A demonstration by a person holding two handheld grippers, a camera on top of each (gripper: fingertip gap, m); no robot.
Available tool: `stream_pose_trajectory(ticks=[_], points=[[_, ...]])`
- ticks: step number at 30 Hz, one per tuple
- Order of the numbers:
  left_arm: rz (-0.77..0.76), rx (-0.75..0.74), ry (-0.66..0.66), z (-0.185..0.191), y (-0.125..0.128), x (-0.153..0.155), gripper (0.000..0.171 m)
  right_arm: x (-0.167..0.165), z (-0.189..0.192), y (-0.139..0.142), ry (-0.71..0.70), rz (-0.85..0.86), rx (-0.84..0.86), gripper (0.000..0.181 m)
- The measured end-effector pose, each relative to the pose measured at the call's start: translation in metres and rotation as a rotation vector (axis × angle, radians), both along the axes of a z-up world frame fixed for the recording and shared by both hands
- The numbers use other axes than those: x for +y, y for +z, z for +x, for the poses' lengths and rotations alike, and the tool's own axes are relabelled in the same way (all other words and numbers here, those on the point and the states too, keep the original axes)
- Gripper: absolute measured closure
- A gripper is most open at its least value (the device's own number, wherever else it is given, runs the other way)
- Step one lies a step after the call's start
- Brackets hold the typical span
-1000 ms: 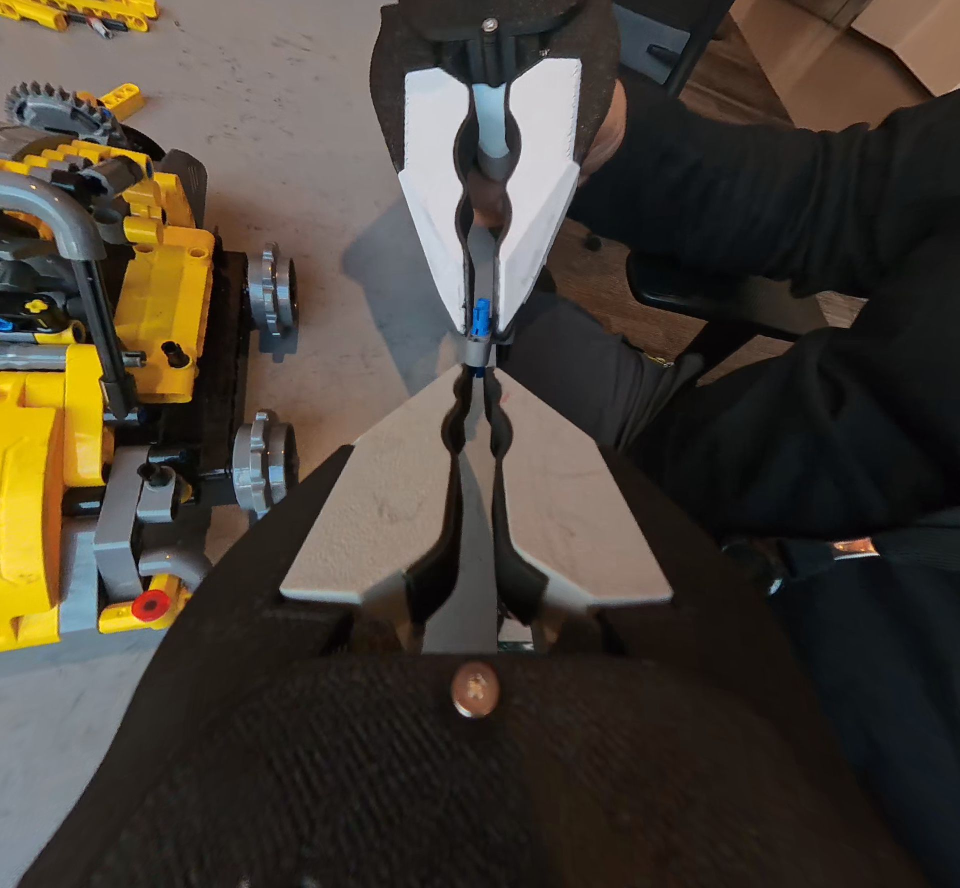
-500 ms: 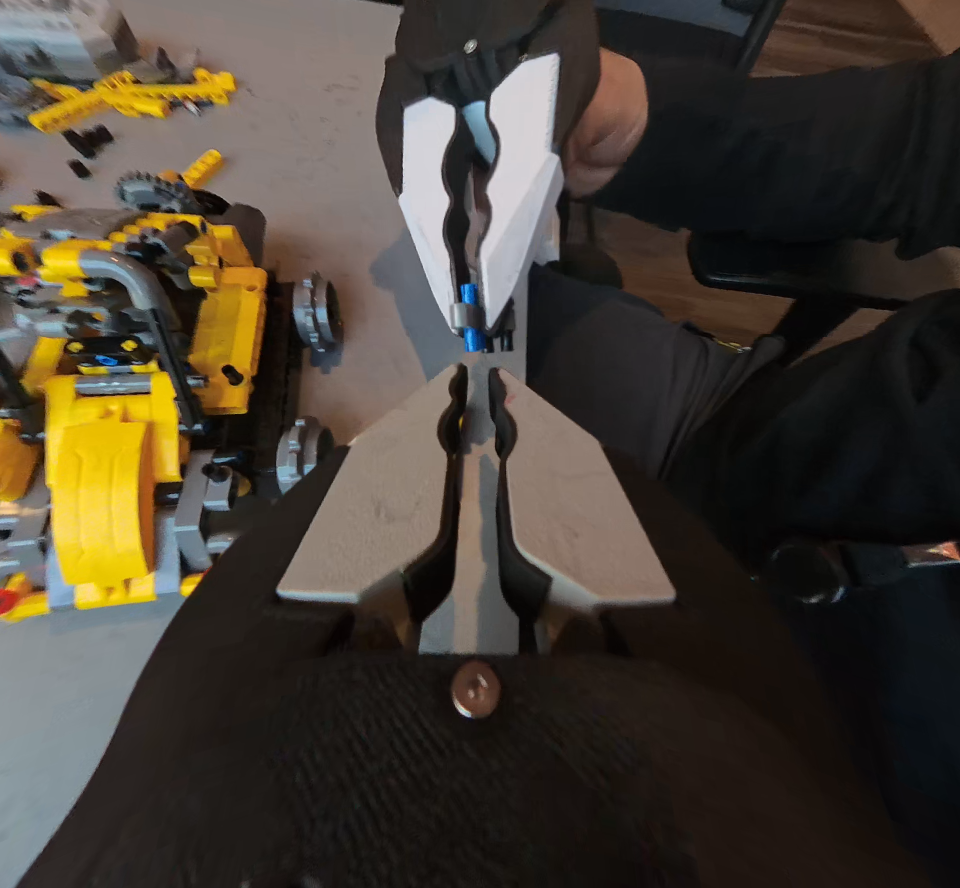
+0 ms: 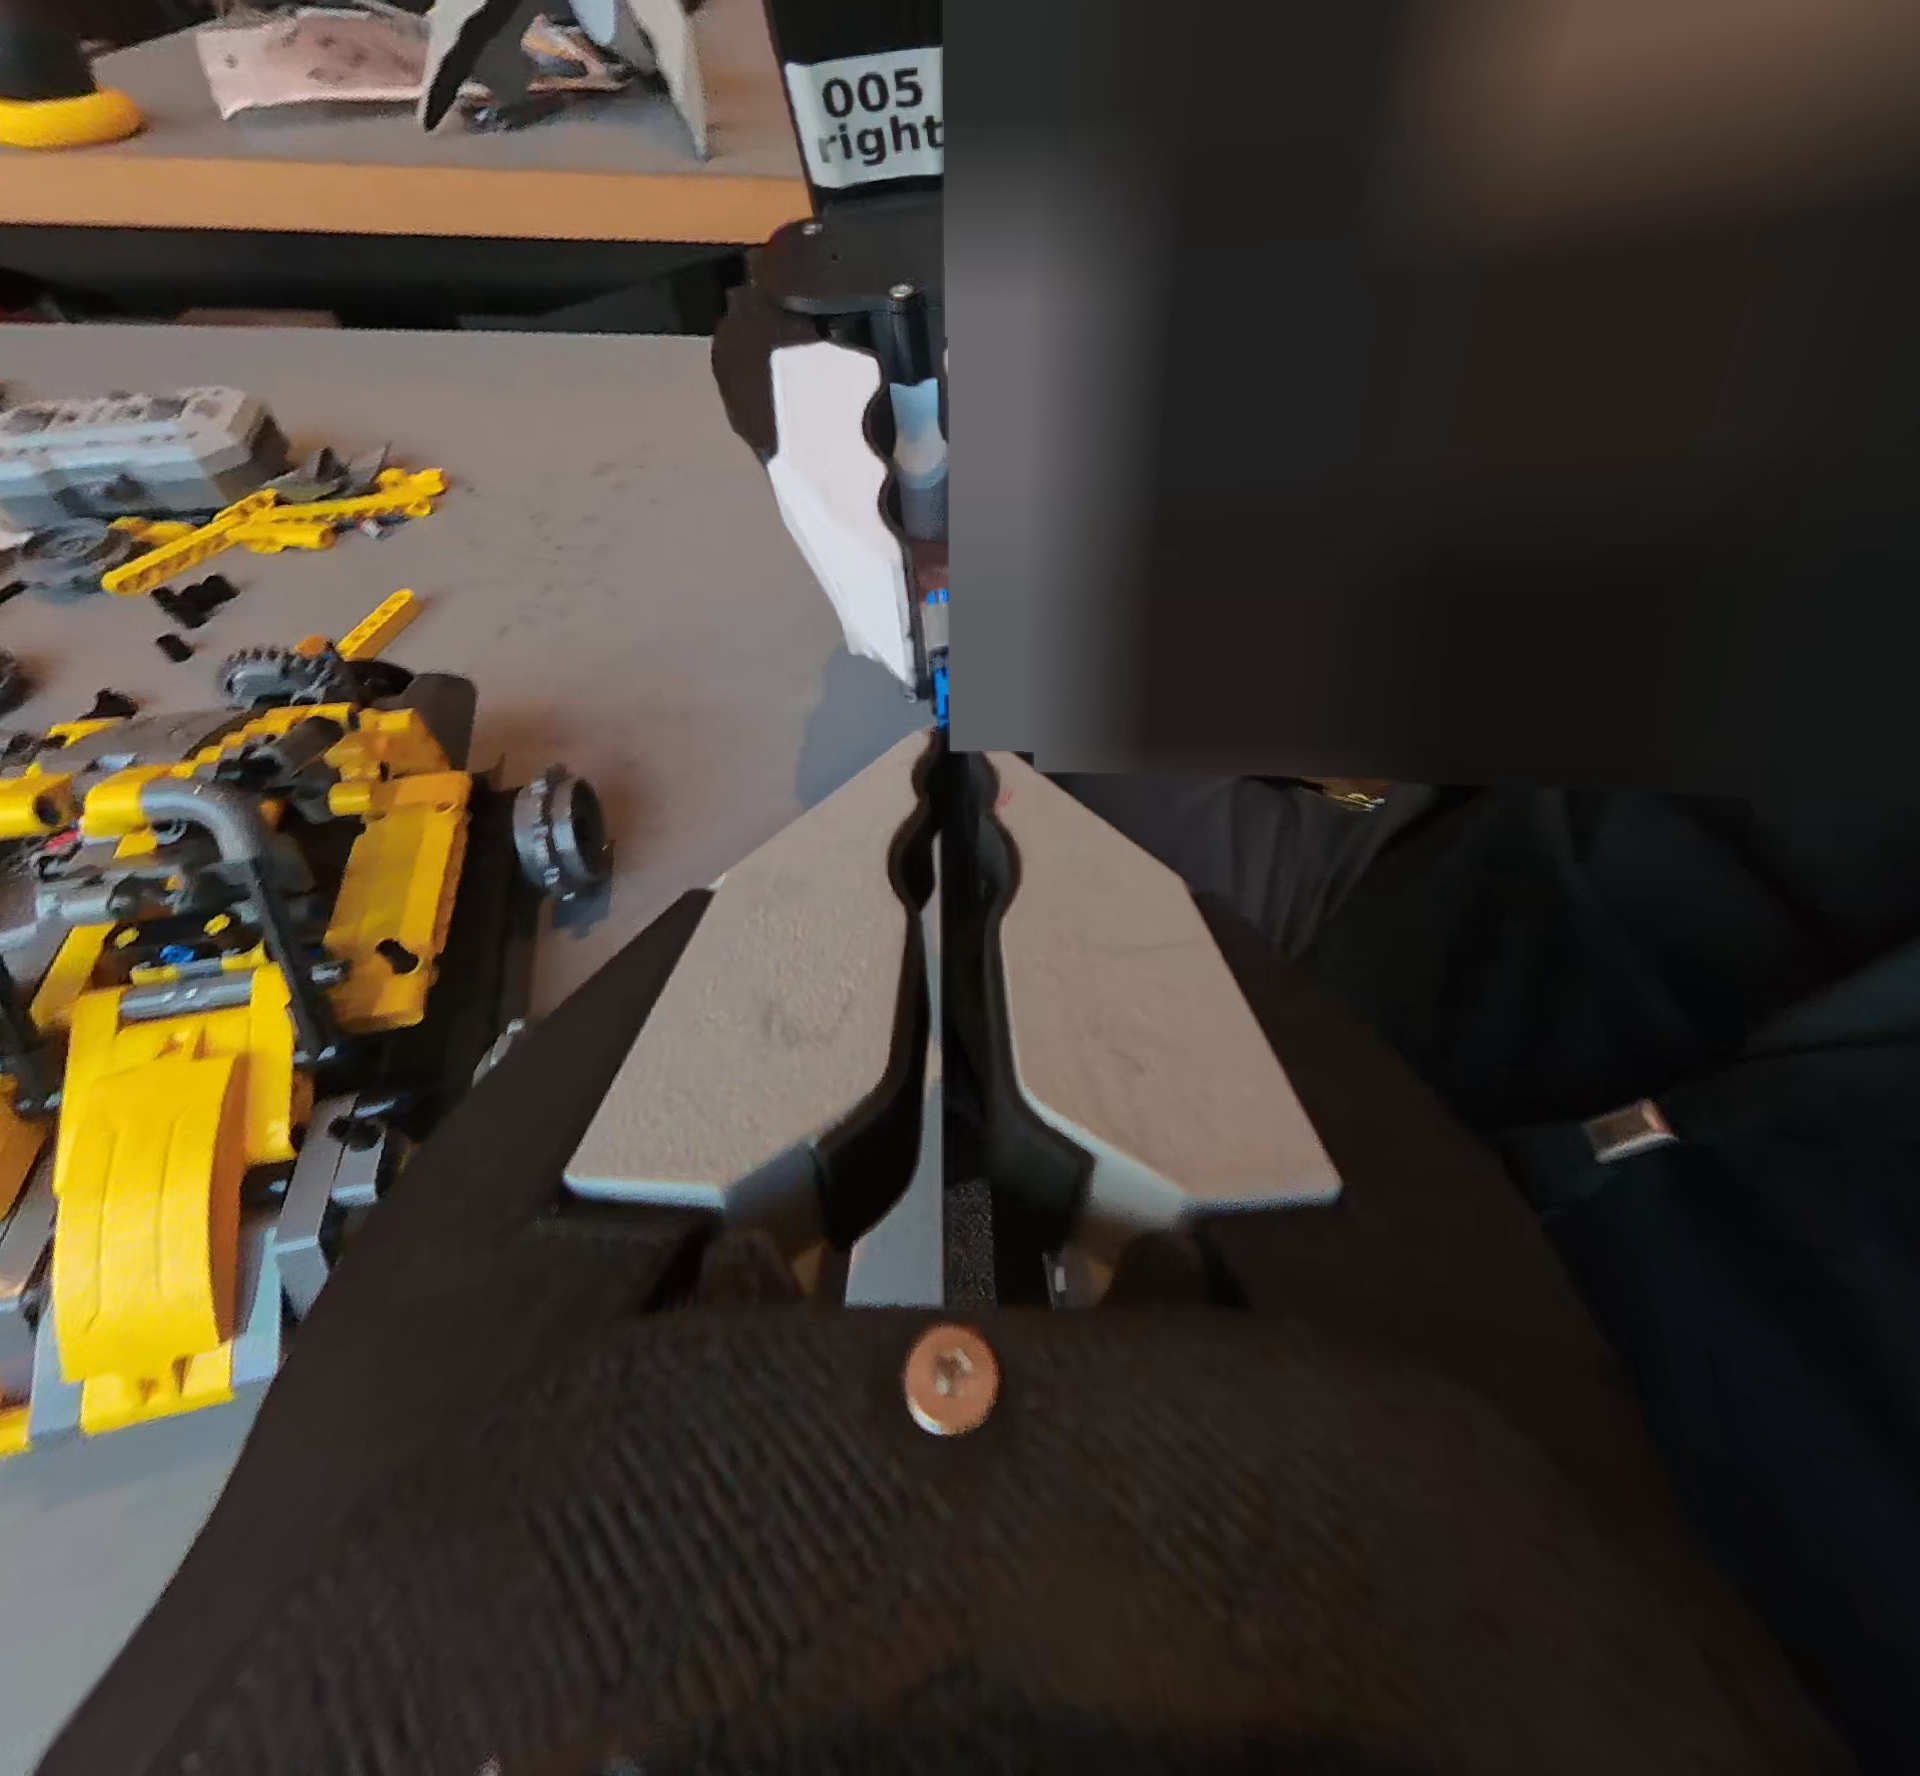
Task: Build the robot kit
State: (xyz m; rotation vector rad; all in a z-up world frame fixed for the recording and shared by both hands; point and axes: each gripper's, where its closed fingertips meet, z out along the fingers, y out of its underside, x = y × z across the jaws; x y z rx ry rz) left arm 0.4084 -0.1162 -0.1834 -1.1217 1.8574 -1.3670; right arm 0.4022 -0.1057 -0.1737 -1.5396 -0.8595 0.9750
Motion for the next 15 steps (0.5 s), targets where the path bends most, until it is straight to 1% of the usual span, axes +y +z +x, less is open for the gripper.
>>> stream_pose_trajectory(ticks=[1, 3, 5, 8, 10, 15], points=[[0.010, -0.012, -0.018, -0.002, 0.003, -0.004, 0.171, -0.004, -0.001, 0.005, -0.008, 0.084, -0.033, 0.174], [0.026, -0.028, -0.061, -0.007, 0.007, -0.011, 0.171, -0.009, -0.003, 0.009, -0.028, 0.201, -0.122, 0.174], [0.039, -0.030, -0.059, -0.007, 0.009, -0.011, 0.170, -0.015, -0.007, 0.009, -0.023, 0.268, -0.204, 0.174], [0.027, -0.028, -0.090, -0.010, 0.011, -0.015, 0.168, -0.019, -0.011, 0.013, -0.033, 0.353, -0.274, 0.174], [0.029, -0.037, -0.105, -0.012, 0.012, -0.017, 0.171, -0.020, -0.012, 0.015, -0.039, 0.387, -0.297, 0.174], [0.059, -0.059, -0.091, -0.012, 0.015, -0.017, 0.171, -0.020, -0.012, 0.015, -0.040, 0.389, -0.309, 0.174]])
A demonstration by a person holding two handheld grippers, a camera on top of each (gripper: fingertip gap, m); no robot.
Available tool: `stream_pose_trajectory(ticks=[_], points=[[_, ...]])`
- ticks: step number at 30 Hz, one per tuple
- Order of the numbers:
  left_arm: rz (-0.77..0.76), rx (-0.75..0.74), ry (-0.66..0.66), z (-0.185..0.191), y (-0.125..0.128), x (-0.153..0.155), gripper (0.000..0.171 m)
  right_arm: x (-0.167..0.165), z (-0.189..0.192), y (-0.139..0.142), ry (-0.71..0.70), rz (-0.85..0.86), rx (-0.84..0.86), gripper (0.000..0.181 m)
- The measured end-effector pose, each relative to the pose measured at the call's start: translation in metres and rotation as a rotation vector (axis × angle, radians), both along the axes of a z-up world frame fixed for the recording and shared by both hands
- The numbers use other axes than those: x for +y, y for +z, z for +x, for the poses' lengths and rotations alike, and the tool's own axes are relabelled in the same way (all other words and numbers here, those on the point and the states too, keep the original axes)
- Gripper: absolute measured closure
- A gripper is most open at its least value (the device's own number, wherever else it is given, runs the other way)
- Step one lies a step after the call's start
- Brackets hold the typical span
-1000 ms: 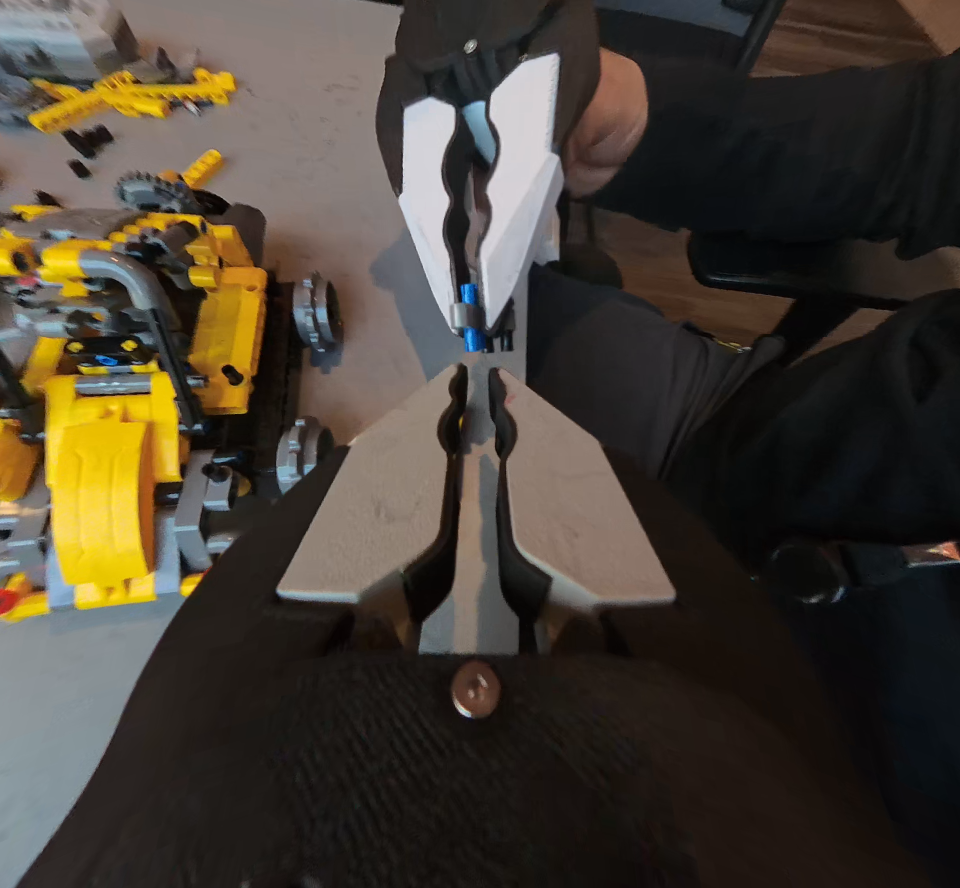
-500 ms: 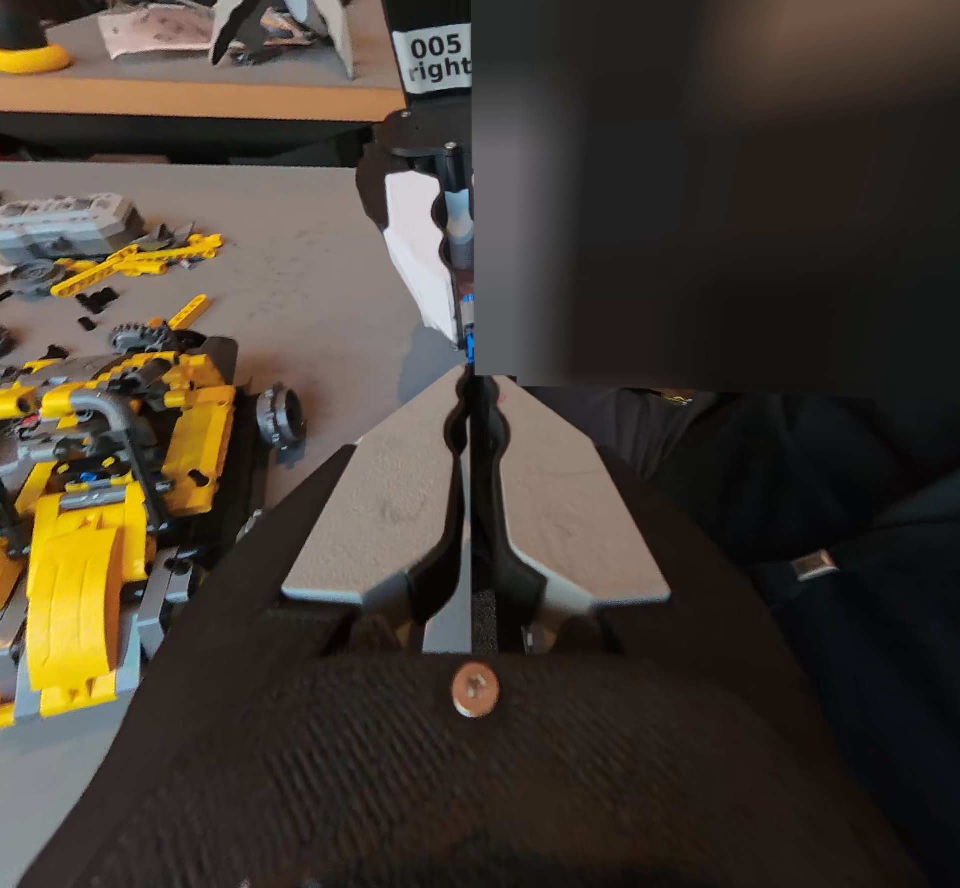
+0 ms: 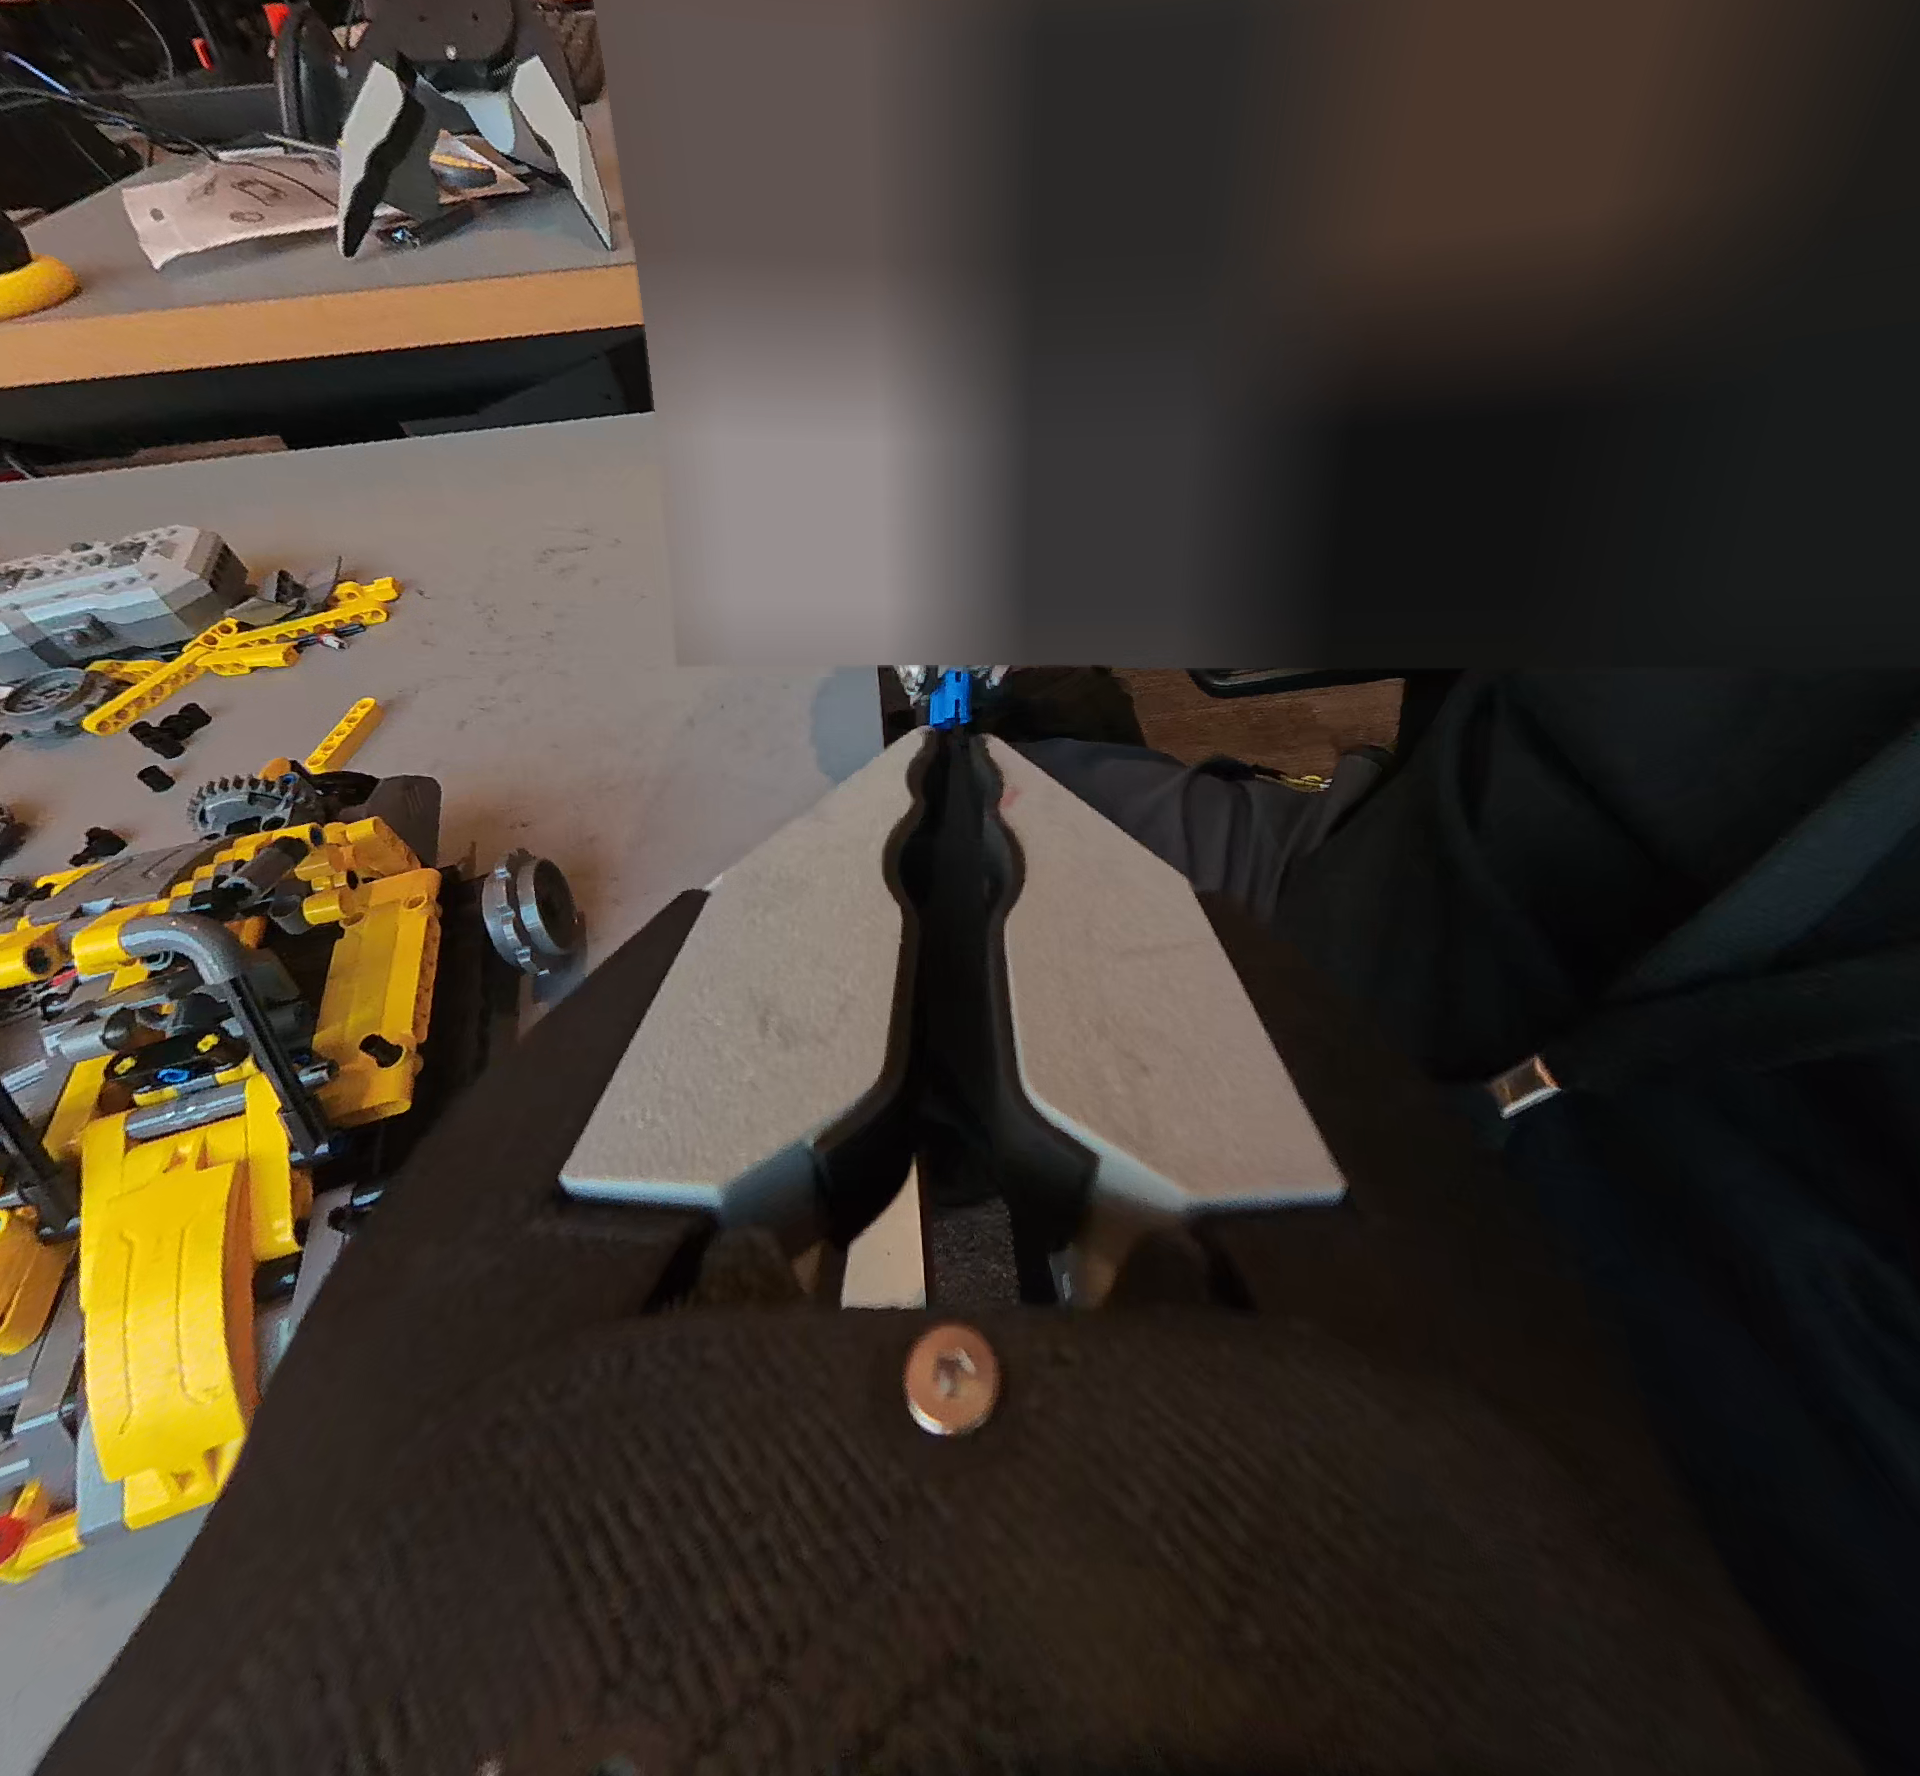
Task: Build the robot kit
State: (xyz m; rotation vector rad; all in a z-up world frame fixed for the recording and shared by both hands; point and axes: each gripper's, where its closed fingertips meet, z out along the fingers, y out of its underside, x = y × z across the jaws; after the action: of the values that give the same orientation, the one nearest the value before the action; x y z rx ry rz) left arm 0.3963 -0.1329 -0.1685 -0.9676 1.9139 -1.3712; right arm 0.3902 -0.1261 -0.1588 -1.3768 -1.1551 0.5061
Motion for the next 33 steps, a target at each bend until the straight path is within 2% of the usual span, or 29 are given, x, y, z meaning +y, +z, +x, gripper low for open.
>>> stream_pose_trajectory(ticks=[10, 19, 28, 33], points=[[0.093, -0.034, 0.047, 0.0015, 0.0007, 0.0036, 0.171, 0.0008, 0.0009, -0.0024, -0.017, 0.021, -0.033, 0.174], [0.095, -0.039, 0.055, 0.0019, 0.0033, 0.0032, 0.167, 0.0011, 0.0025, -0.0030, -0.031, 0.035, -0.054, 0.173], [0.126, -0.055, 0.064, 0.0020, 0.0034, 0.0025, 0.170, 0.0027, 0.0016, -0.0035, -0.041, 0.050, -0.057, 0.173], [0.261, -0.098, 0.133, 0.0034, 0.0009, 0.0060, 0.171, 0.0044, 0.0025, -0.0044, -0.062, 0.076, -0.082, 0.173]])
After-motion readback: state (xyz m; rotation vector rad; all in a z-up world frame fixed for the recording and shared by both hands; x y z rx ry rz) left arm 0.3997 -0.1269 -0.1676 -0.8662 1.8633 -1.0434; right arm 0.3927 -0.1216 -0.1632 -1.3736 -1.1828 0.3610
